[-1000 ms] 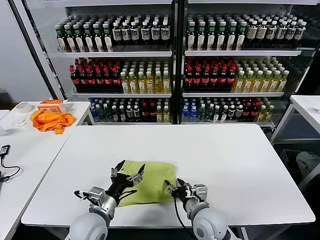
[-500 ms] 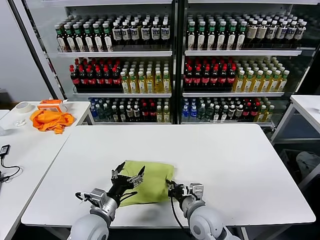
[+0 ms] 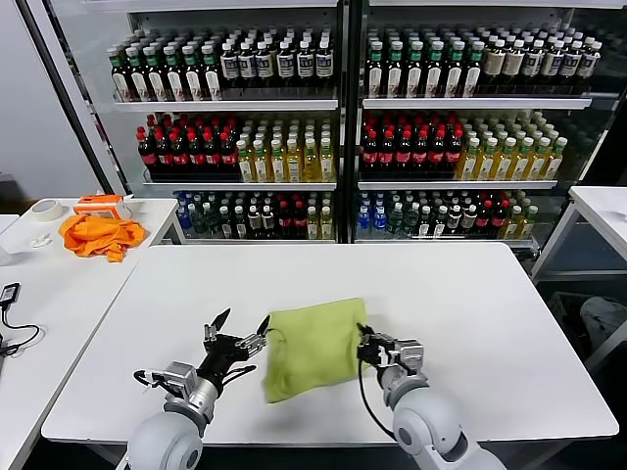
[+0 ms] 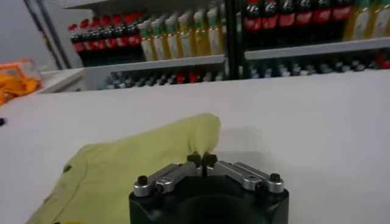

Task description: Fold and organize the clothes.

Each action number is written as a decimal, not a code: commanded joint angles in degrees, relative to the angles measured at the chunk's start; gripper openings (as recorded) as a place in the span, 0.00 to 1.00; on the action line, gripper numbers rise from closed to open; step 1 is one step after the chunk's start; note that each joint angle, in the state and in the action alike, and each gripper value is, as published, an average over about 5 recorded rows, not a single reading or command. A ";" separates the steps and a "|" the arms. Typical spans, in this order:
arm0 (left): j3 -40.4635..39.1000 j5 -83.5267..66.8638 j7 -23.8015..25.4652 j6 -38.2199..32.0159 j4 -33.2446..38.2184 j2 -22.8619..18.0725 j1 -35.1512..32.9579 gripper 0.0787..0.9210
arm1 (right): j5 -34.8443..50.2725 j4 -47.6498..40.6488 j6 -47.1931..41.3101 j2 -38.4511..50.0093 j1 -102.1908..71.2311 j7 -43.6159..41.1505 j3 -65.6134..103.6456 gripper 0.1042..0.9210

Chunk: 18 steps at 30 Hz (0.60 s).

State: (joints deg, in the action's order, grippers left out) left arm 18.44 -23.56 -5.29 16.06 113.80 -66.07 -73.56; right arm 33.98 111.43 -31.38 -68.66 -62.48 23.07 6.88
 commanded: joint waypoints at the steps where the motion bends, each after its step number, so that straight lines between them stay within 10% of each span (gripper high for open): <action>1: 1.03 5.79 1.73 -5.19 -2.48 0.23 -0.25 0.88 | -4.79 0.32 2.20 2.27 -3.71 0.58 7.02 0.01; 18: 2.39 10.23 6.36 -14.07 -6.71 -0.10 0.86 0.88 | -5.74 1.64 -0.46 4.70 -6.18 -8.27 10.04 0.10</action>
State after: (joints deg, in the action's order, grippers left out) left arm 20.10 -16.70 -1.10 7.40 109.31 -66.30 -72.83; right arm 30.29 109.63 -30.23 -65.70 -66.53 18.34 13.48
